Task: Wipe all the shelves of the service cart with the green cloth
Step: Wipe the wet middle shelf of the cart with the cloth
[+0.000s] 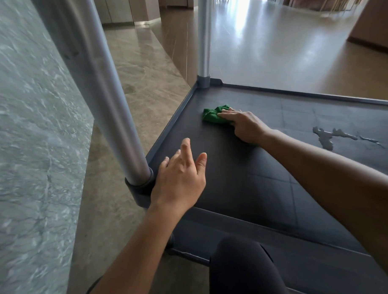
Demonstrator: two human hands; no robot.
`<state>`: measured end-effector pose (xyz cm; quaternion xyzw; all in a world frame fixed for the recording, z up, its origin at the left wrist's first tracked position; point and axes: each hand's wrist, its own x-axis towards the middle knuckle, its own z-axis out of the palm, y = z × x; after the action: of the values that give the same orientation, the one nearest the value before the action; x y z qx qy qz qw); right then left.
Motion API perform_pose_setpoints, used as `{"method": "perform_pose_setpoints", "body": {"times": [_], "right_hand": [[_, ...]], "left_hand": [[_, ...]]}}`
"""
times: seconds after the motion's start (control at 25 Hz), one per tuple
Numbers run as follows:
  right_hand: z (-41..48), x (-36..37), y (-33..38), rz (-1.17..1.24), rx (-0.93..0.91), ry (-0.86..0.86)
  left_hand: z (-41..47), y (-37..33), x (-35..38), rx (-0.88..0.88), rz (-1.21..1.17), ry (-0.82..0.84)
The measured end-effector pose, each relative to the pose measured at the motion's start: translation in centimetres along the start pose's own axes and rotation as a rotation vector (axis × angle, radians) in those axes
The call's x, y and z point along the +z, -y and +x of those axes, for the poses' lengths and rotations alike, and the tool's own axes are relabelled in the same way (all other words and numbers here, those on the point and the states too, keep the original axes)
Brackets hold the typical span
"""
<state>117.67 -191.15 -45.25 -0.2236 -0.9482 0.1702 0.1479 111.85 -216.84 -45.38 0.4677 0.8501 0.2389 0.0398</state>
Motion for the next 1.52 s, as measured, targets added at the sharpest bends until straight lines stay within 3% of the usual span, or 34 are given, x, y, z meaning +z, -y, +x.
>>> {"method": "perform_pose_setpoints", "body": {"times": [0.12,0.24,0.4,0.56,0.8,1.2,1.4,1.52], "right_hand": [[-2.5,0.0,1.5,0.051,-0.044,0.023],[-7.5,-0.3,4.5,0.118,-0.201,0.066],[-13.8,-0.8,8.0,0.161,-0.434,0.211],[-15.9,-1.4,8.9,0.204,-0.514,0.307],[-12.1,-0.8,6.7,0.235,-0.469,0.253],[0.9,0.0,-1.4,0.099,0.015,-0.002],[-1.3,0.4,0.1,0.145,-0.019,-0.038],[-5.2,0.0,3.1,0.206,-0.143,0.024]], "left_hand": [[0.1,-0.1,-0.2,-0.001,-0.045,-0.033],[0.2,-0.1,-0.2,-0.006,-0.043,-0.044],[0.0,-0.2,-0.2,-0.008,-0.004,-0.003],[0.1,-0.2,-0.2,-0.011,0.032,0.004],[-0.3,-0.3,-0.2,-0.012,0.057,0.032],[-0.2,-0.5,-0.1,-0.027,0.055,-0.030],[0.0,-0.7,-0.2,-0.032,0.036,-0.071],[-0.1,-0.7,-0.3,-0.032,0.020,-0.082]]}}
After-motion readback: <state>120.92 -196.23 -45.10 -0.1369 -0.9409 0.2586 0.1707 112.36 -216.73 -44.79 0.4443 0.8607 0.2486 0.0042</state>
